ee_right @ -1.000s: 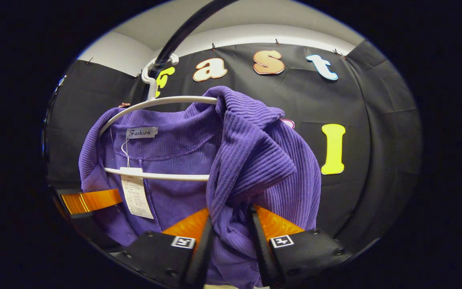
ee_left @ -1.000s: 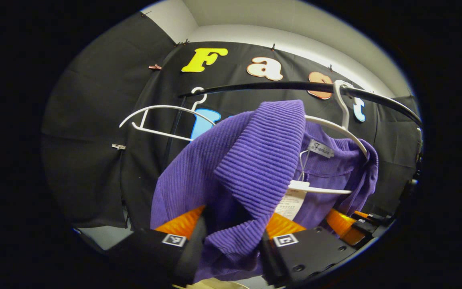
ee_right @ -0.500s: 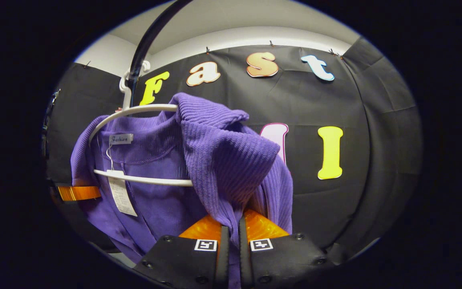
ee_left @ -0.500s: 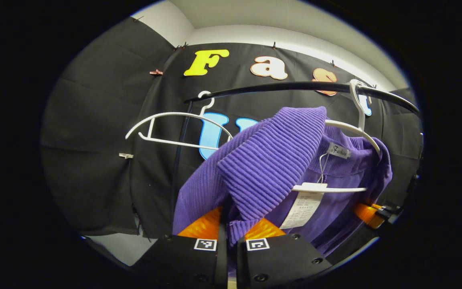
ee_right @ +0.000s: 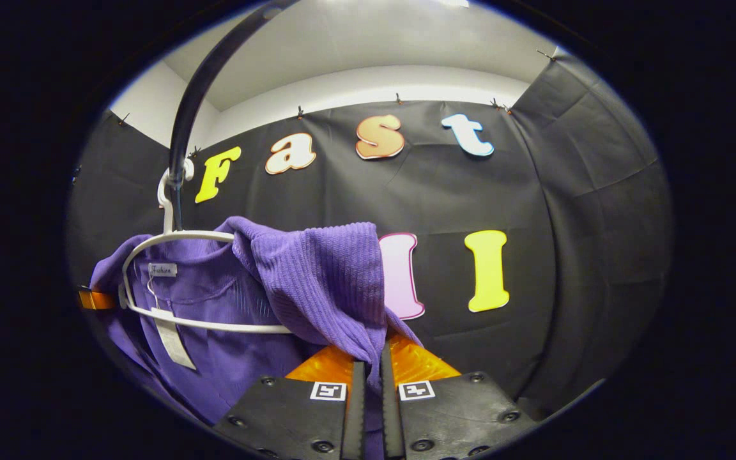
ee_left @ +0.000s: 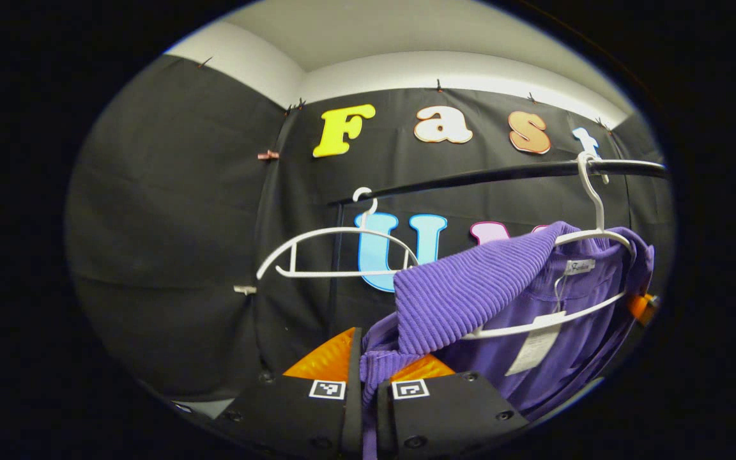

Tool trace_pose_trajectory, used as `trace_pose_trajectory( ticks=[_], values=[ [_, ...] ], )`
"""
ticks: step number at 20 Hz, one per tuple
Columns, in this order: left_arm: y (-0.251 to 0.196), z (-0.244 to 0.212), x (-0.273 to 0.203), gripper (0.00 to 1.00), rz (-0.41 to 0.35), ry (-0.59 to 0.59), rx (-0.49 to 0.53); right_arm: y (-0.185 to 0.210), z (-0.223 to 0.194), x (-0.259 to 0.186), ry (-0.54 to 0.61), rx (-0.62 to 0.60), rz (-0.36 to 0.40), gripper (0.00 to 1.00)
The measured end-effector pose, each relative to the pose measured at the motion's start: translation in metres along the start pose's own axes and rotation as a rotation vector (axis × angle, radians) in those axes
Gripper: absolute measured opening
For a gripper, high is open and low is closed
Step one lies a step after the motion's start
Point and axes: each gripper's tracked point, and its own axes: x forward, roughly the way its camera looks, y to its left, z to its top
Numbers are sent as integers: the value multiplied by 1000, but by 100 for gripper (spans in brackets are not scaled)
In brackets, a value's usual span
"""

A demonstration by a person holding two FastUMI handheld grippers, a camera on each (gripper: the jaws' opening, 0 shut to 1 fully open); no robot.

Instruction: Grasp the clothes on the hanger with both hands and then place them into the laundry hamper below.

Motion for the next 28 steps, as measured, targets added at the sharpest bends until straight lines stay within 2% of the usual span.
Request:
trace_pose_trajectory(
  ticks=[2, 3, 4, 7, 8, 9, 11, 12, 13, 15, 16, 17, 19, 20, 21, 22, 25, 28],
  values=[
    [8, 19, 5, 12, 3, -51, 26, -12, 18, 0, -56, -14, -44, 15],
    [11, 26, 11, 12, 1, -70, 31, -17, 25, 2, -79, -28, -60, 11],
    [15, 31, 19, 13, 2, -77, 31, -19, 27, 5, -90, -42, -70, 15],
    [22, 34, 44, 13, -6, -93, 43, -16, 11, 15, -46, -24, -56, 15],
    [22, 33, 52, 13, -16, -94, 48, -13, 9, 18, -36, -20, -48, 11],
    [24, 29, 61, 13, -24, -90, 49, -11, 7, 21, -32, -23, -43, 11],
    [30, -2, 78, 13, -34, -19, 35, -8, 2, 26, -26, -38, -34, 11],
    [32, -22, 82, 12, -36, 35, 22, -11, 0, 27, -20, -52, -40, 16],
    [33, -42, 82, 13, -36, 93, 4, -15, -4, 29, -8, -64, -47, 16],
    [27, -77, 76, 12, -52, 174, -35, -18, -23, 28, 48, -80, -39, 16],
    [16, -87, 69, 12, -77, 191, -58, -14, -39, 23, 92, -80, -28, 11],
    [0, -92, 58, 12, -106, 195, -79, -7, -53, 19, 120, -85, -8, 15],
    [-40, -81, 34, 12, -189, 158, -59, 10, -68, 4, 141, -101, 34, 16],
    [-58, -78, 21, 12, -221, 153, -46, 18, -79, -4, 166, -77, 58, 11],
    [-69, -82, 12, 12, -249, 161, -50, 23, -88, -13, 187, -49, 72, 16],
    [-78, -83, 4, 12, -277, 178, -68, 27, -94, -21, 204, -34, 82, 16],
    [-91, -96, -14, 12, -323, 254, -139, 40, -93, -39, 227, -21, 122, 16],
    [-96, -102, -30, 12, -335, 295, -135, 59, -89, -55, 250, -19, 183, 15]
  ],
)
